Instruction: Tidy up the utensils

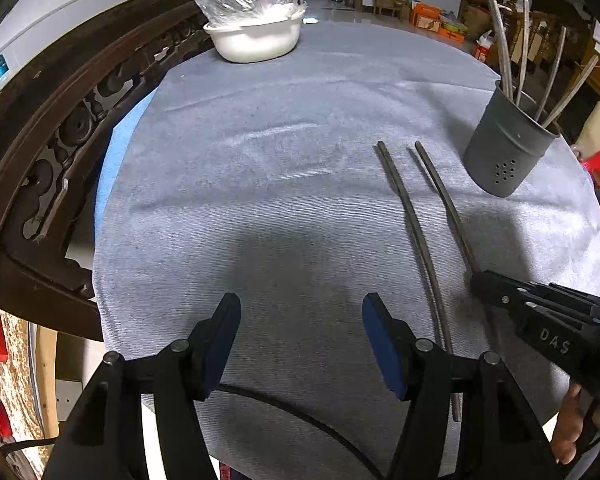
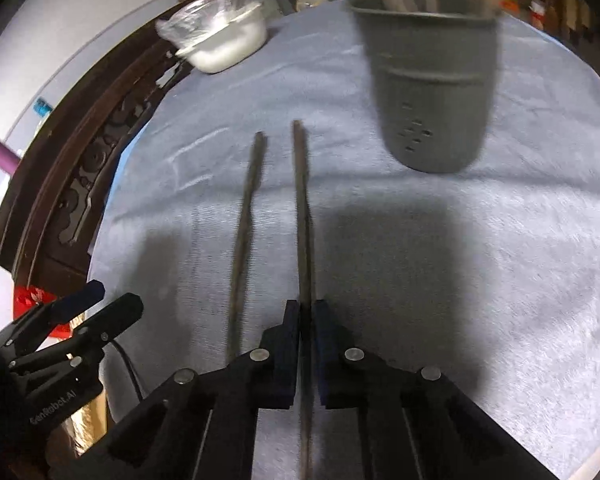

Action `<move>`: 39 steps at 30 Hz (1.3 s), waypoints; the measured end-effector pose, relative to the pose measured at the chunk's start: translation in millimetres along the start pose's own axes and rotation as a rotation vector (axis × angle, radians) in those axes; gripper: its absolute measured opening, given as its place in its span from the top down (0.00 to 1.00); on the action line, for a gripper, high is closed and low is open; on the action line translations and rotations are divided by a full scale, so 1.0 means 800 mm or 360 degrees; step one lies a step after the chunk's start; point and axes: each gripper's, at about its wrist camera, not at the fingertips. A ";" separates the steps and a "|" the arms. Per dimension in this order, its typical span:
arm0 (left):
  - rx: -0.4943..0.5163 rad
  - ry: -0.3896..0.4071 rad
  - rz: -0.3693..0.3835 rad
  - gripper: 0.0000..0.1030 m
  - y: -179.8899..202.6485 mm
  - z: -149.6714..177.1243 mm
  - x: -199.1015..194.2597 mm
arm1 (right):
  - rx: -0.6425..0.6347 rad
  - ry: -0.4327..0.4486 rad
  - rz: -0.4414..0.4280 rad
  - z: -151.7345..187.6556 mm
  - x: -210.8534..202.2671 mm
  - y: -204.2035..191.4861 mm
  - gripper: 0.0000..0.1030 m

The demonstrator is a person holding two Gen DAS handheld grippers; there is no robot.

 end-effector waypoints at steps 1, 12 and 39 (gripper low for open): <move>0.0004 -0.0004 0.0006 0.38 0.002 -0.001 0.001 | 0.0024 -0.0006 -0.0011 0.001 -0.001 0.006 0.91; 0.0008 -0.0103 0.0209 0.38 0.032 -0.013 0.022 | 0.0372 -0.0078 -0.0211 0.020 -0.007 0.059 0.90; 0.0173 -0.0252 0.0508 0.89 0.042 0.003 0.035 | 0.0495 -0.0059 -0.0230 0.014 -0.010 0.091 0.89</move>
Point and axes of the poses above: each gripper's, at about its wrist camera, not at the fingertips, and x roughly the way its jaws point, y to its right, z to its underside, and after that the axes turned 12 degrees about z, right-handed
